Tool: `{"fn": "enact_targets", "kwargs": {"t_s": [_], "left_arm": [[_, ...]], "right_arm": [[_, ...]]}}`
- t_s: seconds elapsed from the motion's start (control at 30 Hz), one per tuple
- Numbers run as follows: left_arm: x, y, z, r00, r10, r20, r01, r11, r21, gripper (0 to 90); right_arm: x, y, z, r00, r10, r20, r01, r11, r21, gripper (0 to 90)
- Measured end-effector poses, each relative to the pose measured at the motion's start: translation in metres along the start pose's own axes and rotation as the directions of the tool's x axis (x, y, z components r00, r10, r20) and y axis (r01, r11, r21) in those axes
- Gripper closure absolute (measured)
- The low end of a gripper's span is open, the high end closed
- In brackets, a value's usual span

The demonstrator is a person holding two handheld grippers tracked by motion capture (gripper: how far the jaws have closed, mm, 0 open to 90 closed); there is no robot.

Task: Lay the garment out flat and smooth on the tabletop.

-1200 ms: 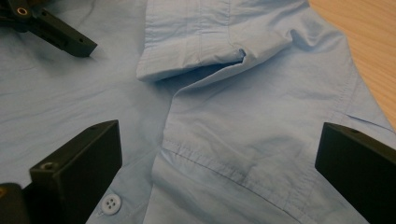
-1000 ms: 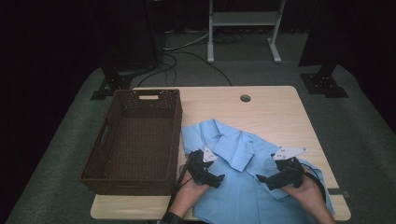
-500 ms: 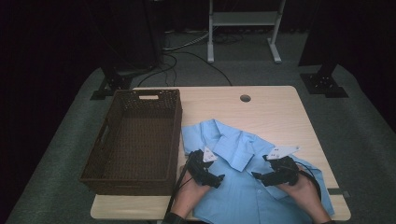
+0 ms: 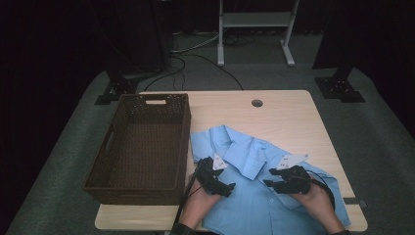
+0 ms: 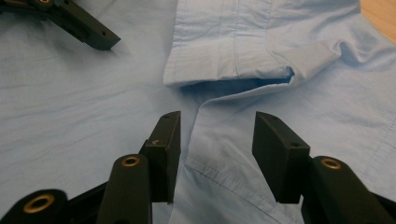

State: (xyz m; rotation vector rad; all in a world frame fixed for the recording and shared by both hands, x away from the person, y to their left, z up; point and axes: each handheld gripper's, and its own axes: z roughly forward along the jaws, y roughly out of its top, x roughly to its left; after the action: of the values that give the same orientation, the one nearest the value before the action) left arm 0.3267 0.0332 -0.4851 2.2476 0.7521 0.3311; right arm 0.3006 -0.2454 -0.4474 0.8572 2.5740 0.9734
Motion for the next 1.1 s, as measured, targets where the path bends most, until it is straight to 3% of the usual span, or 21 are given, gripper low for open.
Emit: {"fn": "enact_targets", "kwargs": {"t_s": [0.5,0.63,0.7,1.1], "left_arm": [[0.000,0.000,0.000,1.0000,0.000,0.000,0.000,1.0000,0.000,0.0],[0.000,0.000,0.000,1.0000,0.000,0.000,0.000,1.0000,0.000,0.0],[0.000,0.000,0.000,1.0000,0.000,0.000,0.000,1.0000,0.000,0.0],[0.000,0.000,0.000,1.0000,0.000,0.000,0.000,1.0000,0.000,0.0]], "right_arm": [[0.001,-0.007,0.017,0.9996,-0.006,-0.027,0.007,0.998,0.064,65.0],[0.000,-0.007,0.016,0.9994,0.006,-0.035,-0.003,0.998,0.068,81.5],[-0.001,-0.007,0.015,0.9995,0.010,-0.031,-0.008,0.997,0.071,85.5],[-0.007,-0.001,0.004,0.9988,0.037,-0.032,-0.035,0.999,0.038,86.5]]}}
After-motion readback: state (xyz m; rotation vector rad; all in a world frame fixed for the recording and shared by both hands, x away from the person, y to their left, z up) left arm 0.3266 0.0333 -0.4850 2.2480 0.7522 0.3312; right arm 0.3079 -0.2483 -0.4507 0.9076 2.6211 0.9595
